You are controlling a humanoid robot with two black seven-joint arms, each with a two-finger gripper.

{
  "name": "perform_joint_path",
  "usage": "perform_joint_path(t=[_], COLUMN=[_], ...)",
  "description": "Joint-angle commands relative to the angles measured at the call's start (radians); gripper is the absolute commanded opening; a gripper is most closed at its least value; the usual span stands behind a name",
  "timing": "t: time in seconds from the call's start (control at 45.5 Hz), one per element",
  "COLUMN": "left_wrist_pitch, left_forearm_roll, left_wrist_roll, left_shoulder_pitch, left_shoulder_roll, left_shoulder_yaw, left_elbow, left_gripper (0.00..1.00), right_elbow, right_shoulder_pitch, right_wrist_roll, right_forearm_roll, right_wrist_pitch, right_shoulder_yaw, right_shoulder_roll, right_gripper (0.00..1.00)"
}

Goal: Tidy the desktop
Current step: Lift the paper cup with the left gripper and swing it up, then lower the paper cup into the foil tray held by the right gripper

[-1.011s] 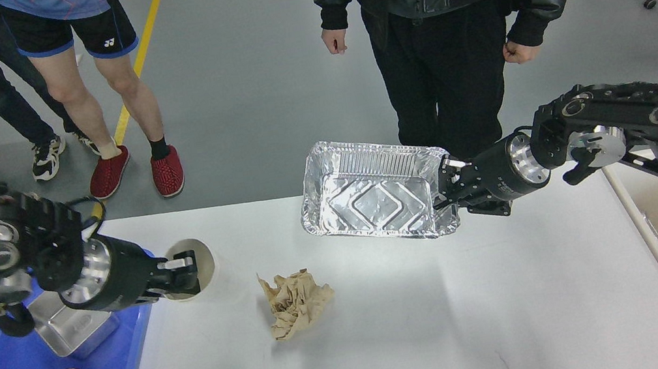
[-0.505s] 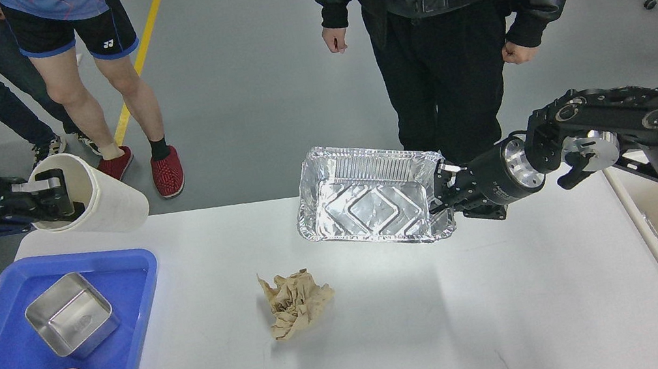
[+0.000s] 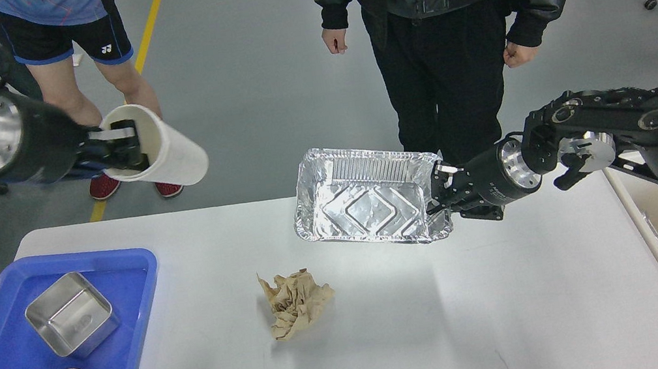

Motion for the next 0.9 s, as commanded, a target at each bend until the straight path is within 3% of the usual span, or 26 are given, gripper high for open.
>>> perform_joint_path(t=[0.0, 0.527, 0.681, 0.879], left_wrist_pitch=[0.025, 0.025, 0.028, 0.038], left_forearm_roll=[-0.002, -0.025, -0.025, -0.024], left_wrist_roll=[0.01, 0.034, 0.039, 0.042], left_shoulder_pitch=[-0.01, 0.06, 0.11, 0.153], left_shoulder_roll=[-0.22, -0.895, -0.984, -1.007], left_shoulder_yaw=[0.001, 0.009, 0.014, 0.032], left_elbow=[0.116, 0.631, 0.717, 0.757], left_gripper=[0.02, 0.03, 0.04, 0.04], right_elbow=[0.003, 0.005, 0.012, 0.012], right_shoulder_pitch=[0.001, 0.001, 0.001, 0.0], right_wrist_roll=[0.001, 0.001, 0.0, 0.001], right_forearm_roll=[0.0, 0.0, 0.0, -0.014], right_wrist_pitch=[0.0, 0.0, 0.0, -0.001], right_shoulder_yaw=[0.0, 0.011, 0.011, 0.012], right_shoulder_roll=[-0.005, -0.007, -0.01, -0.008], right_gripper=[0.0, 0.0, 0.0, 0.0])
